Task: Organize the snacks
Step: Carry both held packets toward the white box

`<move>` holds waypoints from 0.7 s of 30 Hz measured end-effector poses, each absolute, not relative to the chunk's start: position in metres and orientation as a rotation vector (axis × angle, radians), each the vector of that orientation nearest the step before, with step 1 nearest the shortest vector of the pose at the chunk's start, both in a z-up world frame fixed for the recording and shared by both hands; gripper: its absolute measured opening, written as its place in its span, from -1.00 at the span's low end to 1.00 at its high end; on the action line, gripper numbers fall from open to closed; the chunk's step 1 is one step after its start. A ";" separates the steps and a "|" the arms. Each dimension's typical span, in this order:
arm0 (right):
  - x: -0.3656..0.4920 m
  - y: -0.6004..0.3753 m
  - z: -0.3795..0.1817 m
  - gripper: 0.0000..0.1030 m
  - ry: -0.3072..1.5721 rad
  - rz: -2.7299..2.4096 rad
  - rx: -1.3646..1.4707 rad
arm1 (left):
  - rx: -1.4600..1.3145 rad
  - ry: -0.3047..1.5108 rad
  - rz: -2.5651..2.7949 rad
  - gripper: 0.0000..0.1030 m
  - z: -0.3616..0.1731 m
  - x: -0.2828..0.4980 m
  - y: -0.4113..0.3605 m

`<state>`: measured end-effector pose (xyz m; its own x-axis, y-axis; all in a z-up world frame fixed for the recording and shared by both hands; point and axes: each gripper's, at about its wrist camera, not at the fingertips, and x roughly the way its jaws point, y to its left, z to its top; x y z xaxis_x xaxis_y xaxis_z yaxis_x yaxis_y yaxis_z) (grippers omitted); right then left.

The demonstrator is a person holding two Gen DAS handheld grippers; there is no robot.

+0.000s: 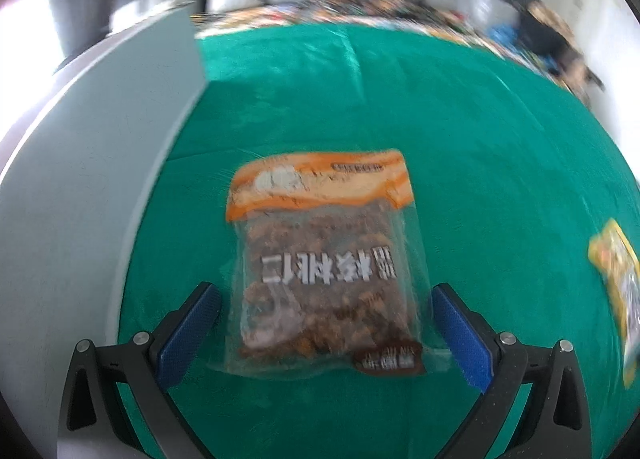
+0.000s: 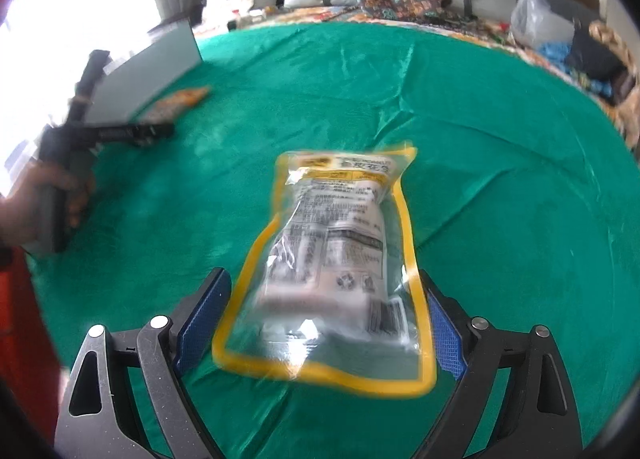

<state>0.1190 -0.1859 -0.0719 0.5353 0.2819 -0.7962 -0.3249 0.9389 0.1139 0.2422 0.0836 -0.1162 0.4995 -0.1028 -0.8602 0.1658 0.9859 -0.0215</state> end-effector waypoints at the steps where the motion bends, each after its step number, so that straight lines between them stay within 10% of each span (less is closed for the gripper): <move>1: 0.116 -0.190 -0.066 0.79 0.934 0.366 -0.033 | 0.072 1.046 -0.177 0.99 -0.116 0.242 0.084; 10: 0.185 -0.170 -0.078 0.82 1.240 0.250 0.010 | 0.088 1.130 -0.158 0.93 -0.112 0.255 0.065; 12: 0.191 -0.147 -0.082 0.75 1.245 0.211 -0.133 | 0.075 1.093 -0.166 0.36 -0.103 0.250 0.070; 15: 0.186 -0.150 -0.075 0.17 1.234 0.208 -0.071 | 0.027 1.100 -0.208 0.34 -0.100 0.238 0.080; 21: 0.158 -0.188 -0.057 0.16 1.187 0.237 0.139 | -0.215 1.042 -0.261 0.34 -0.067 0.189 0.106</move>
<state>0.1576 -0.1880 -0.0568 0.3533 0.2555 -0.8999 -0.1099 0.9667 0.2313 0.1891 0.1055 -0.0669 0.4783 -0.3134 -0.8204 0.1106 0.9482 -0.2977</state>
